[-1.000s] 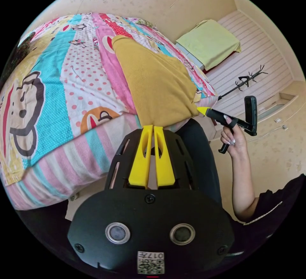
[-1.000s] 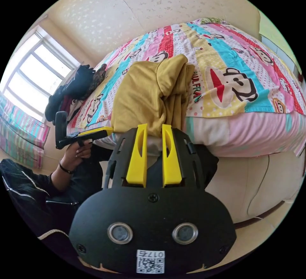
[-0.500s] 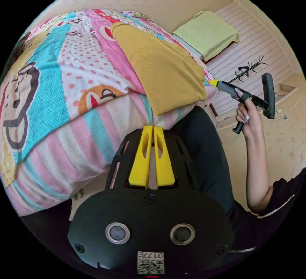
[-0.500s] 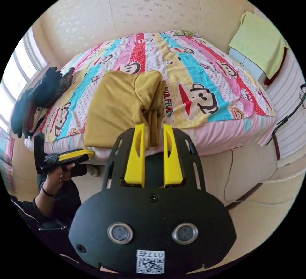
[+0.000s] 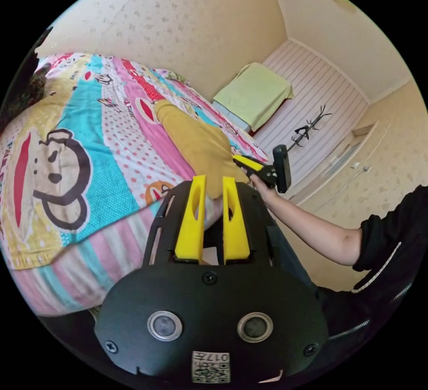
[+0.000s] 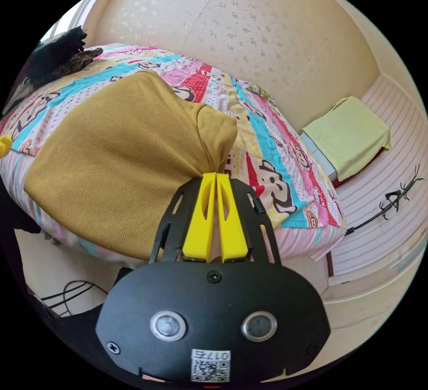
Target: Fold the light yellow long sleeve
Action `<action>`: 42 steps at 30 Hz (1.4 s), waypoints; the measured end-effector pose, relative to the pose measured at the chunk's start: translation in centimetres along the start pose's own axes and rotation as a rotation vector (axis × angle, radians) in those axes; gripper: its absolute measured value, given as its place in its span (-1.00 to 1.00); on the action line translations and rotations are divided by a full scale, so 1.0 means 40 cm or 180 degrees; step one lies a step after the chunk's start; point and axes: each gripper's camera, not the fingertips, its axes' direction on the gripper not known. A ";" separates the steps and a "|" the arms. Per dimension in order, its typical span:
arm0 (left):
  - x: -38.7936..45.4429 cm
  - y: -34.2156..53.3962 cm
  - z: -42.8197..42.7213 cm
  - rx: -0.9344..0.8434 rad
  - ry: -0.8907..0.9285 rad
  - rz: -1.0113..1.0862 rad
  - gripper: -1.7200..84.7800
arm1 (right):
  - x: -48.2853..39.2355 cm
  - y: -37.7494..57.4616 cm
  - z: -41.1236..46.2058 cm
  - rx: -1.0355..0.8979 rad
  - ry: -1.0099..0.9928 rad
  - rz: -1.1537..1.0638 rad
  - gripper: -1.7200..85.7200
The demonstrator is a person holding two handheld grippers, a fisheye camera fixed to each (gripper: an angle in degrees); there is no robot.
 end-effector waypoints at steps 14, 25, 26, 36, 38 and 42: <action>0.067 -0.020 0.232 -0.0527 -0.0380 -0.0003 -0.56 | 0.204 -0.030 0.129 -0.0680 -0.1123 0.0522 -0.95; -0.052 -0.055 0.220 -0.0600 0.0066 -0.0828 -0.80 | 0.361 0.037 0.154 -0.0392 -0.2426 0.1128 -0.91; -0.039 -0.080 0.214 -0.0691 0.0023 -0.0744 -0.81 | 0.365 0.042 0.140 -0.0307 -0.2452 0.1121 -0.89; 0.068 -0.302 0.151 -0.0668 0.0230 -0.0615 -0.82 | 0.131 0.086 -0.368 0.1304 -0.1870 -0.0063 -0.47; 0.065 -0.323 0.148 -0.0634 0.0296 -0.0720 -0.82 | 0.042 0.066 -0.382 0.1221 -0.1769 -0.0279 -0.43; 0.070 -0.365 0.122 -0.0642 0.0207 -0.0788 -0.82 | -0.090 0.030 -0.329 0.0892 -0.1514 -0.0488 -0.45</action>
